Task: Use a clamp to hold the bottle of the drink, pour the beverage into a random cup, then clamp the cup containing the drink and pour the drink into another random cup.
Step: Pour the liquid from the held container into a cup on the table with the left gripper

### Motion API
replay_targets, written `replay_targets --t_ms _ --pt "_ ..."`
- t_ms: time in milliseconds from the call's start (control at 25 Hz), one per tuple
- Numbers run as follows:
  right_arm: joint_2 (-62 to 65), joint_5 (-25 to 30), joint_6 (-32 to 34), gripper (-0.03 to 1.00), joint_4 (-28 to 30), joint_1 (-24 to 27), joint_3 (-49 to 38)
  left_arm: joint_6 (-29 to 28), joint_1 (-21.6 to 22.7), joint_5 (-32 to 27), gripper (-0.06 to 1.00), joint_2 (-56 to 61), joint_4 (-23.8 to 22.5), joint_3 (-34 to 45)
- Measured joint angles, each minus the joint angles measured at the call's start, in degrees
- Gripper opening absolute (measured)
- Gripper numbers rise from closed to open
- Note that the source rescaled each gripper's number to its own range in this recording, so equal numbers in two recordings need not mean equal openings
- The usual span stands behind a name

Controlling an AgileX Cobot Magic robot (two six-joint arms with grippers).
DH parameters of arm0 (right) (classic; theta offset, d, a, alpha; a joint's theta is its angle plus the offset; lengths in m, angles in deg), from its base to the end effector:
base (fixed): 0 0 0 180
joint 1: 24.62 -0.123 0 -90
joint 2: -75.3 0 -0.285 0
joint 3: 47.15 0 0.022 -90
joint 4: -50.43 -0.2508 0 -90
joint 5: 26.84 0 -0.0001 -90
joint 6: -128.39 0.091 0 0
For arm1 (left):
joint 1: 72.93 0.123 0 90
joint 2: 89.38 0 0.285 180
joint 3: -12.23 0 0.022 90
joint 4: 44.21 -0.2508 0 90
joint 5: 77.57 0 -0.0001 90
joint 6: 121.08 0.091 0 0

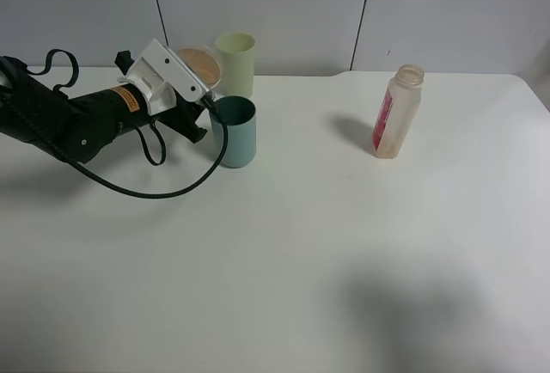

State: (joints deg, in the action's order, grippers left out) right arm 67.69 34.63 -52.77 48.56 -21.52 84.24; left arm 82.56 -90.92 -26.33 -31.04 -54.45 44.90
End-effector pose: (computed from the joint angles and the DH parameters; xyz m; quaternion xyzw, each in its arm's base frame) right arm -0.0056 0.0029 0.2761 0.0137 0.8555 -0.0029 0.5175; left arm 0.3439 -0.1249 0.1279 0.3585 0.6981 0.0108 0.6196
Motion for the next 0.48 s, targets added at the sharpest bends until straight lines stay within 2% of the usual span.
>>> replay_targets --t_ms 480 --pt "0.0 0.0 0.0 1.00 0.0 0.0 0.0 4.8 0.0 0.4 0.00 0.0 0.0 0.0"
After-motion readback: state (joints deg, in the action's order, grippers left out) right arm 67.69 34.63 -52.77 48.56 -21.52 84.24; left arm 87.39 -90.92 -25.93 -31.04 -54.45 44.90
